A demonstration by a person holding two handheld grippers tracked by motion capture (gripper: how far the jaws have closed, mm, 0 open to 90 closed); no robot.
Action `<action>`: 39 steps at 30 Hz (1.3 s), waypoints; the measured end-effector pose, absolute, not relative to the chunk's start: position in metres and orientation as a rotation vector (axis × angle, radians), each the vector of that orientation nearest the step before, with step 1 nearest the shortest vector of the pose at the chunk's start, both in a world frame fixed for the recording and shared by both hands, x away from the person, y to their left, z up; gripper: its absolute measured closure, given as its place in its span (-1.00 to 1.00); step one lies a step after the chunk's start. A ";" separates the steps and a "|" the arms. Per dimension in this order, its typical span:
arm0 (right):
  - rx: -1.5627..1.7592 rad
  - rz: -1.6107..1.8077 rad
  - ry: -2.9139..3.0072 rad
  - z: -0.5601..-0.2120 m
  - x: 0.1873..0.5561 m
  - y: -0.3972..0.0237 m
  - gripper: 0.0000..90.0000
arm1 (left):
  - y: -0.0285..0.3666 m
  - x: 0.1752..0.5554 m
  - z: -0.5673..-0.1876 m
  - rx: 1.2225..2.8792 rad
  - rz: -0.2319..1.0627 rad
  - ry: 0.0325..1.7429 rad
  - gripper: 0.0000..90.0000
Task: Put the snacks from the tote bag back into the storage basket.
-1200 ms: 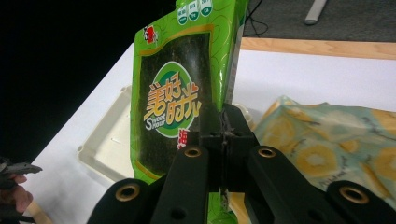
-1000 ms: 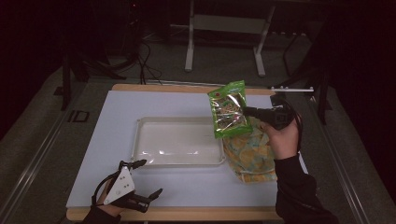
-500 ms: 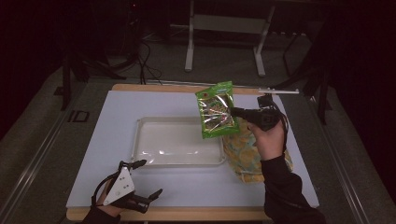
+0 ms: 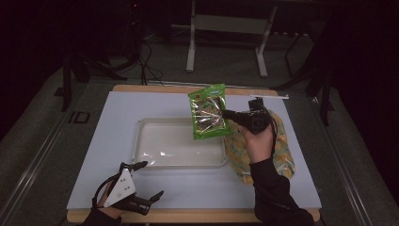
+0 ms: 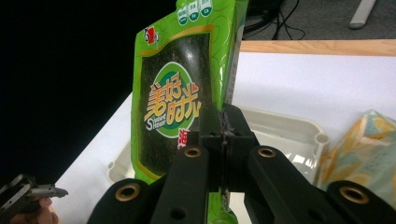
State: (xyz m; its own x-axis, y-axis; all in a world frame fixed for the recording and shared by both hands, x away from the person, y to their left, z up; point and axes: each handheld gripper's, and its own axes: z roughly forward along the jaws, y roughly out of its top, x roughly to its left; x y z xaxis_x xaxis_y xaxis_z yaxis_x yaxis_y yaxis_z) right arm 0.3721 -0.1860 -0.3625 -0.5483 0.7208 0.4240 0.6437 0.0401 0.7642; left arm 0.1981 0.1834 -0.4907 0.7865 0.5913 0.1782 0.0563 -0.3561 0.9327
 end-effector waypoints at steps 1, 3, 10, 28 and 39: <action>1.456 1.549 2.210 -0.364 0.372 -0.184 0.98 | 0.183 0.198 -0.491 1.872 0.605 0.493 -0.98; 1.460 1.552 2.207 -0.368 0.373 -0.181 0.98 | 0.183 0.198 -0.491 1.872 0.605 0.494 -0.98; 1.486 1.547 2.200 -0.381 0.376 -0.175 0.98 | 0.183 0.198 -0.490 1.871 0.603 0.489 -0.98; 1.586 1.561 2.193 -0.422 0.380 -0.164 0.98 | 0.183 0.197 -0.490 1.875 0.602 0.482 -0.98; 1.671 1.550 2.226 -0.454 0.376 -0.157 0.98 | 0.182 0.198 -0.491 1.880 0.603 0.481 -0.98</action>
